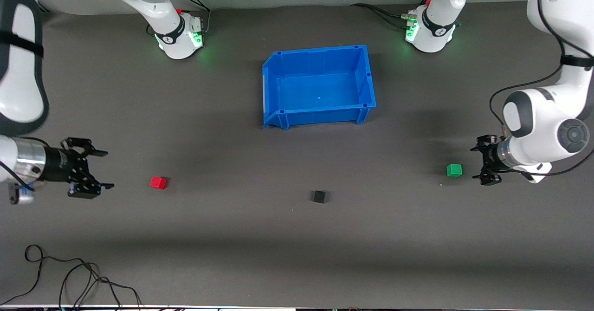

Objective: Attach green and red cubes to black cube
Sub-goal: 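Lower and close the right gripper on the red cube while the left gripper grasps green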

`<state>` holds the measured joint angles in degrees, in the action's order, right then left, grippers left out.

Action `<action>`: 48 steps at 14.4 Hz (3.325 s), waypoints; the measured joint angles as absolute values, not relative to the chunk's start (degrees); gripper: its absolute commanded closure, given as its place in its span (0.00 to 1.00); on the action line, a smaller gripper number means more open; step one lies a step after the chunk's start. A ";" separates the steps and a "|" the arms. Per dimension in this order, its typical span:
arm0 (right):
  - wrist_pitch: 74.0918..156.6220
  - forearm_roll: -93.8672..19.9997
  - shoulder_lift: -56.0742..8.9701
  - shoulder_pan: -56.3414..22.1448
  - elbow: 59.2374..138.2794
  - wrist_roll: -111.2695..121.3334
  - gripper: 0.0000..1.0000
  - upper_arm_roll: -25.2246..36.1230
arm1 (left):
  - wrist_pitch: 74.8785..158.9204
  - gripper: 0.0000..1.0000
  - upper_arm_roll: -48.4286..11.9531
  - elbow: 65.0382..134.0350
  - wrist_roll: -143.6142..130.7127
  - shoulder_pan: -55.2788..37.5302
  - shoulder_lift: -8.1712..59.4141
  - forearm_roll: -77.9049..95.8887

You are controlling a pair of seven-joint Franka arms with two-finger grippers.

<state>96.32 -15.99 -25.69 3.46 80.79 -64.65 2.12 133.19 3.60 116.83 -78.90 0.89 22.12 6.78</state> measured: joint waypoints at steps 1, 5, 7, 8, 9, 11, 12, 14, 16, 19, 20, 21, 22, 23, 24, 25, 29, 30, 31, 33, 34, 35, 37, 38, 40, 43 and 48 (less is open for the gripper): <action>99.00 -16.54 -26.64 3.63 81.98 -64.71 0.00 2.12 | 134.67 0.04 3.49 117.18 -79.34 0.85 22.98 6.85; 110.18 -19.84 -28.82 3.59 89.10 -64.84 0.00 2.09 | 139.68 0.06 3.29 117.81 -79.79 0.35 26.20 6.86; 115.95 -20.47 -29.96 3.17 93.04 -64.84 0.00 1.92 | 142.15 0.06 3.14 117.96 -79.91 0.03 27.54 6.87; 118.84 -20.52 -30.68 2.91 94.83 -64.84 0.00 1.83 | 142.72 0.07 3.07 117.97 -79.97 -0.07 28.01 6.87; 121.47 -20.65 -31.48 2.71 96.34 -64.84 0.00 1.78 | 142.86 0.07 3.02 117.96 -80.01 -0.11 28.23 6.87; 125.43 -22.71 -33.01 2.64 98.55 -64.84 0.00 1.79 | 142.91 0.07 2.94 117.96 -80.05 -0.15 28.30 6.87; 126.60 -24.30 -33.63 2.65 99.34 -64.84 0.00 1.80 | 142.92 0.08 2.90 117.95 -80.05 -0.24 28.30 6.87; 127.38 -27.12 -34.68 2.67 100.31 -64.83 0.00 1.82 | 142.92 0.14 2.83 117.94 -80.08 -0.49 28.30 6.87; 127.33 -28.20 -35.12 3.04 100.59 -64.83 0.00 1.97 | 142.92 0.21 2.78 117.96 -80.10 -0.95 28.37 6.87; 127.04 -28.24 -35.26 4.85 100.86 -64.40 0.00 2.07 | 142.92 0.35 2.85 117.97 -80.43 -1.33 28.73 6.87; 126.81 -28.24 -35.41 5.58 101.04 -64.00 0.00 2.07 | 142.92 0.44 2.97 117.97 -80.45 -1.26 28.73 6.87; 125.90 -28.24 -35.63 6.29 101.18 -63.56 0.00 2.08 | 142.91 0.51 3.04 117.97 -80.45 -1.20 28.73 6.87; 124.73 -28.24 -35.89 6.78 101.21 -63.08 0.00 2.08 | 142.91 0.52 3.06 117.97 -80.45 -1.20 28.73 6.87; 124.13 -28.24 -36.21 6.99 101.24 -62.83 0.00 2.08 | 142.91 0.55 3.05 117.97 -80.45 -1.22 28.73 6.87; 123.66 -28.24 -36.51 7.01 101.33 -62.64 0.00 2.06 | 142.91 0.66 3.03 117.97 -80.45 -1.23 28.73 6.87; 123.59 -28.25 -36.71 6.99 101.50 -62.45 0.01 1.99 | 142.91 0.83 3.02 117.97 -80.45 -1.24 28.74 6.87; 123.59 -29.93 -37.82 6.93 102.30 -59.40 0.05 1.93 | 142.81 1.00 2.98 117.59 -80.45 -1.32 28.71 6.87; 123.59 -30.54 -38.16 6.93 102.41 -58.58 0.11 1.93 | 142.16 1.00 2.98 116.98 -80.44 -1.32 28.68 6.87; 123.59 -30.80 -38.33 6.94 102.49 -58.05 0.12 1.93 | 140.55 1.00 2.99 116.12 -80.44 -1.32 28.62 6.87; 123.59 -30.89 -38.37 6.94 102.50 -57.69 0.11 1.93 | 136.55 1.00 3.01 113.97 -80.44 -1.32 28.42 6.85; 123.60 -30.89 -38.38 6.94 102.50 -57.66 0.12 1.93 | 135.29 1.00 3.00 113.07 -80.44 -1.33 28.25 6.85; 123.61 -30.89 -38.38 6.95 102.50 -57.58 0.12 1.93 | 134.69 1.00 2.97 112.50 -80.44 -1.38 28.08 6.84; 123.62 -30.89 -38.38 6.96 102.50 -56.84 0.11 1.96 | 134.38 1.00 2.81 111.98 -80.62 -1.87 27.61 6.85; 123.62 -30.89 -38.38 6.98 102.50 -56.44 0.11 2.02 | 134.14 1.00 2.71 111.78 -81.39 -2.35 27.34 6.85; 123.62 -30.89 -38.38 7.00 102.50 -55.65 0.11 2.42 | 132.18 1.00 2.64 110.65 -84.02 -3.75 26.99 6.85; 123.62 -30.89 -38.38 7.07 102.50 -55.11 0.27 2.81 | 131.07 1.00 2.49 107.95 -90.91 -6.65 27.31 6.89; 123.62 -30.92 -38.33 7.06 102.20 -53.92 1.00 2.81 | 130.91 1.00 2.43 100.62 -101.56 -10.82 32.68 6.87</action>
<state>123.62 -30.92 -38.33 7.06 102.20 -53.92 2.81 130.91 2.43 100.62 -101.56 -10.82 32.68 6.87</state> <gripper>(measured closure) 0.489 0.604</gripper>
